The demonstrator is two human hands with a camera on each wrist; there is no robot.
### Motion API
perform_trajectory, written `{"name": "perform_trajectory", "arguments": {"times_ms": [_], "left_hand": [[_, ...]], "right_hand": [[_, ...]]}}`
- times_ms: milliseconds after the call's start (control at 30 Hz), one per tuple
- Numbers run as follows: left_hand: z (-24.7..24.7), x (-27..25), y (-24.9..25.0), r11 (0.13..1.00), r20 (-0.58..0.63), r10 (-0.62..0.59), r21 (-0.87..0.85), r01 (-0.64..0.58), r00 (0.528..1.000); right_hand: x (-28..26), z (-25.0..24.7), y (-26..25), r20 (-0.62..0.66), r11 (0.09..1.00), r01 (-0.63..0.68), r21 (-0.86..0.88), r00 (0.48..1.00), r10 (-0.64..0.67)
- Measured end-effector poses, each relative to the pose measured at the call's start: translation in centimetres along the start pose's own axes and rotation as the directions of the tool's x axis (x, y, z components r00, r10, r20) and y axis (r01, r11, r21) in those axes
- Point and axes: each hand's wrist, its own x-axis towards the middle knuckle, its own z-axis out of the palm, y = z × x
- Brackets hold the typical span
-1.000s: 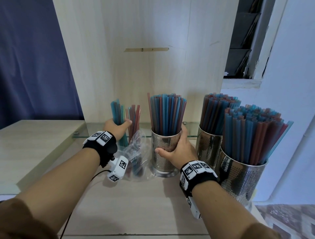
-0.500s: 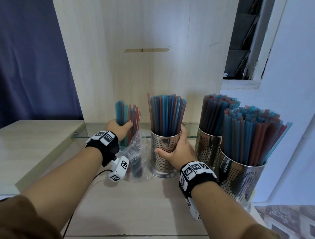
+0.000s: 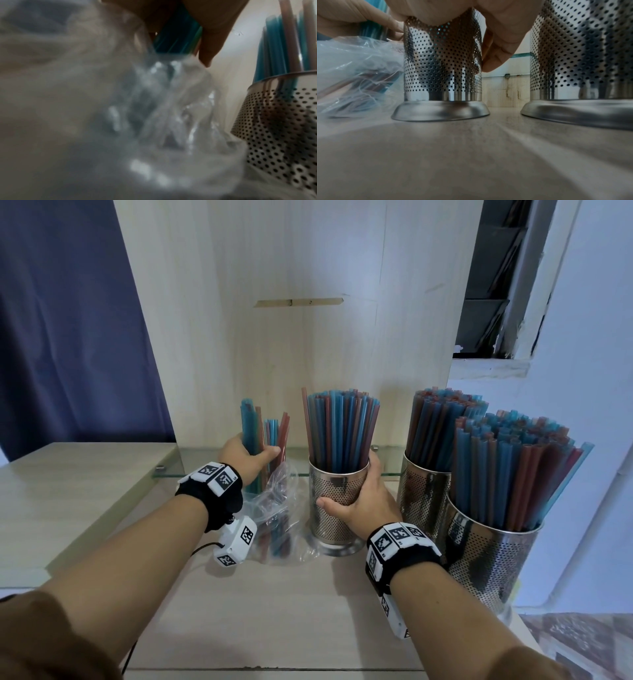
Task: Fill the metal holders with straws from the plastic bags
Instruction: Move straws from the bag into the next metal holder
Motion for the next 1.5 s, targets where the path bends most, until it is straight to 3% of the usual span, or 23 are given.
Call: {"name": "perform_trajectory", "arguments": {"times_ms": [267,467,633,767,867,933,1067,1200,1300,1433,1500], "left_hand": [[0.1,-0.4,0.8,1.000,-0.058,0.013,0.010,-0.012,0.998],[-1.8,0.4,2.9,0.978,-0.252,0.041,-0.189,-0.091,0.967],[-4.8,0.8,6.0,0.924,-0.412,0.168,-0.251,-0.289,0.895],[-7.5,-0.6,9.3,0.812,-0.493,0.297,-0.321,-0.488,0.818],[-8.7,-2.5,11.4,0.712,-0.509,0.332,-0.417,-0.565,0.794],[-8.7,-3.8,11.8,0.675,-0.469,0.356,-0.469,-0.569,0.808],[-6.4,-6.8,8.6,0.762,-0.217,0.346,-0.503,-0.409,0.913],[-3.4,-9.9,3.7,0.936,0.047,0.253,-0.266,-0.232,0.966],[-1.7,-11.7,0.5,0.974,0.217,0.186,-0.167,-0.151,0.958],[-1.7,-11.3,-0.5,0.938,0.123,0.221,-0.300,-0.176,0.967],[-1.6,-11.3,-0.7,0.941,0.166,0.224,-0.295,-0.168,0.960]], "right_hand": [[0.0,0.0,0.1,0.001,1.000,0.003,0.001,1.000,-0.003],[-0.1,-0.1,0.0,0.010,1.000,0.000,0.006,1.000,0.000],[-0.1,-0.1,0.0,0.015,1.000,-0.018,-0.009,1.000,0.018],[-0.1,-0.1,-0.1,0.011,1.000,-0.022,-0.018,1.000,0.022],[-0.1,-0.1,-0.1,0.008,1.000,-0.019,-0.010,1.000,0.019],[-0.1,-0.1,-0.1,0.007,1.000,-0.024,-0.005,1.000,0.024],[0.0,-0.1,-0.2,0.010,1.000,-0.030,0.007,1.000,0.030],[-0.2,-0.1,-0.3,0.005,1.000,-0.024,0.012,1.000,0.024],[-0.3,-0.1,-0.4,-0.002,1.000,-0.027,0.005,1.000,0.027],[-0.3,-0.1,-0.4,0.001,1.000,-0.027,0.006,1.000,0.027],[-0.3,-0.1,-0.4,-0.005,1.000,-0.026,0.006,1.000,0.026]]}}
